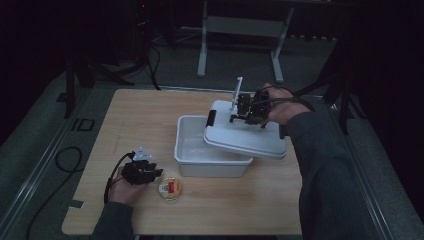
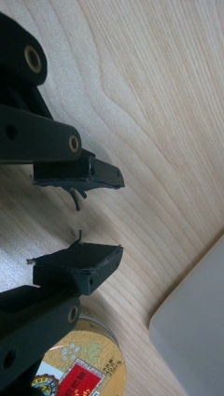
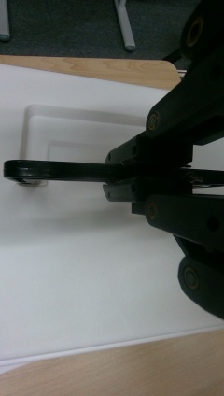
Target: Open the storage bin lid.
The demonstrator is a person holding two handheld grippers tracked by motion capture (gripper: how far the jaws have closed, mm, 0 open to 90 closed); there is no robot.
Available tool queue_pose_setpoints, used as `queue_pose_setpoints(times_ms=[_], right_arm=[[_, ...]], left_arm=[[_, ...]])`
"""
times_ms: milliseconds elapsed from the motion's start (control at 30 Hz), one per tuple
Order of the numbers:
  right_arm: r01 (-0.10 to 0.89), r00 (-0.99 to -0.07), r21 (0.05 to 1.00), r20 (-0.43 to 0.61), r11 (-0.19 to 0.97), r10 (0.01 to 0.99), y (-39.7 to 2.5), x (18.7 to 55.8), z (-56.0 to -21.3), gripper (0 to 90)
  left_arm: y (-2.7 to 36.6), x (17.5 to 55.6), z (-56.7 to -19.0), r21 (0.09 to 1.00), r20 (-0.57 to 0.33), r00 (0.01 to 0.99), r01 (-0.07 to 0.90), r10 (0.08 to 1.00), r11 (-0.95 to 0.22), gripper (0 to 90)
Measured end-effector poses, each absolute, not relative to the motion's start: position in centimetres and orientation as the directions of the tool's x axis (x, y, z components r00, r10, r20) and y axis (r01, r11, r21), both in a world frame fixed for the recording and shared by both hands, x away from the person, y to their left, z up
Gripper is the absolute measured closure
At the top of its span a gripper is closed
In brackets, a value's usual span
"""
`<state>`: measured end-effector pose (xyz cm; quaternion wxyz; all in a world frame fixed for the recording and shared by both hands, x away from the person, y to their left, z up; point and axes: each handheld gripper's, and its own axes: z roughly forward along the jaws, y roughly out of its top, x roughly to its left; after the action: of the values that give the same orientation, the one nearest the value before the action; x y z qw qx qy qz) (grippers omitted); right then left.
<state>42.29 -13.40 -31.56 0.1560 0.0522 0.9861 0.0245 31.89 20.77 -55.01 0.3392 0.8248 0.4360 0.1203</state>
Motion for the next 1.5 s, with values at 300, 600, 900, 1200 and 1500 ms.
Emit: queue_pose_setpoints(times_ms=[300,600,900,1200,1500], right_arm=[[0.117,-0.944,0.066,-0.302,0.991,0.132,-14.9,42.3,-31.5,84.4],[0.148,-0.944,0.07,-0.288,0.987,0.162,-16.8,42.5,-31.9,84.4],[0.174,-0.941,0.06,-0.285,0.983,0.184,-18.3,42.4,-31.9,84.4],[0.197,-0.937,0.061,-0.28,0.978,0.206,-19.6,42.5,-31.9,84.4],[0.216,-0.933,0.062,-0.281,0.974,0.225,-20.8,42.5,-31.9,84.4]], left_arm=[[20.8,31.9,-55.0,0.664,-0.098,0.592,0.638,0.8,-0.39,60.9],[20.8,31.9,-55.0,0.665,-0.097,0.592,0.637,0.8,-0.391,61.0],[20.8,31.9,-55.0,0.665,-0.097,0.592,0.637,0.8,-0.39,61.0],[20.8,31.9,-55.0,0.666,-0.1,0.592,0.637,0.8,-0.388,61.0],[20.8,31.9,-55.0,0.665,-0.1,0.591,0.638,0.8,-0.388,61.1]])
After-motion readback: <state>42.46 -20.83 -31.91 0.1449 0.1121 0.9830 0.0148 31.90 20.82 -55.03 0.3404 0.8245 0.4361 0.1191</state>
